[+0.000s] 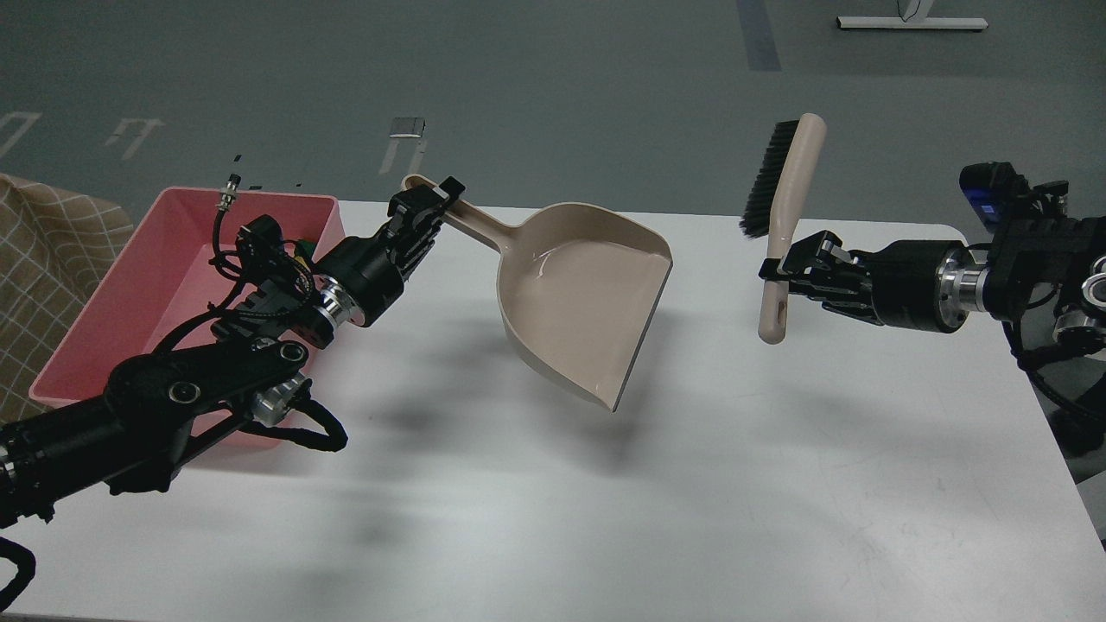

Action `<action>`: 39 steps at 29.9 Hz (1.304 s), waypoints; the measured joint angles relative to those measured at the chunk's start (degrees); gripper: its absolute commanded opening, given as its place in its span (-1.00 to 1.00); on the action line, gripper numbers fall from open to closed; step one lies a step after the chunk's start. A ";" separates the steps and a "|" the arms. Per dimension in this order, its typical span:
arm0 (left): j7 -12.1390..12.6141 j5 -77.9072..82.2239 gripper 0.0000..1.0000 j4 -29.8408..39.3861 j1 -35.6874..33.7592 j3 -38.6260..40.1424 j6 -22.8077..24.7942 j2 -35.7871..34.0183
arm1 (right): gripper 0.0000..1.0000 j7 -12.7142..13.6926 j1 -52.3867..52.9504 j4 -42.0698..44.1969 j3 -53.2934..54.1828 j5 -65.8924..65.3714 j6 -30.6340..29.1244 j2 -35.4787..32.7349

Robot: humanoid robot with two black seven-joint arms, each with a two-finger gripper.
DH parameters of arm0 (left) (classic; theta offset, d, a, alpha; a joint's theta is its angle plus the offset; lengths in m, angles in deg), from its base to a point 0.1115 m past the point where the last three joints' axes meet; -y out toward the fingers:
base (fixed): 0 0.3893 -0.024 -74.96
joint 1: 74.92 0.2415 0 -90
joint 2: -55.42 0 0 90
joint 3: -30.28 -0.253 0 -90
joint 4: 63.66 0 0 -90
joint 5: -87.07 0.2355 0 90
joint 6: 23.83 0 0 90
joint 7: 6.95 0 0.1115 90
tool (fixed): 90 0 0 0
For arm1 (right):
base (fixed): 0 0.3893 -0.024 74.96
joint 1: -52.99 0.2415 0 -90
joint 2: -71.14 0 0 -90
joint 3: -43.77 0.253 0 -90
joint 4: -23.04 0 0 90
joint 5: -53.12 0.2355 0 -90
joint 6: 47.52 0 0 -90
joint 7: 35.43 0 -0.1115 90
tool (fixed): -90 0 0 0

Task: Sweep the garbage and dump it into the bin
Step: 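Lower the empty dustpan back onto the table with the left gripper, then lower the brush onto the table with the right gripper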

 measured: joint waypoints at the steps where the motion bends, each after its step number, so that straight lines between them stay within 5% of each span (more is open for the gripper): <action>1: 0.00 0.00 -1.00 -0.12 0.00 -0.60 -0.97 0.39 | -1.00 0.00 -0.09 0.00 0.00 -0.04 0.00 0.01; 16: -0.01 -0.18 -1.00 -3.03 1.93 -2.42 -7.83 3.84 | -1.00 0.00 -0.47 0.00 0.00 -0.18 0.00 0.43; 39: 0.57 -0.50 -1.00 -7.91 2.91 -3.59 -8.64 8.15 | -1.00 0.53 -5.15 0.23 -4.07 -7.36 0.00 -0.40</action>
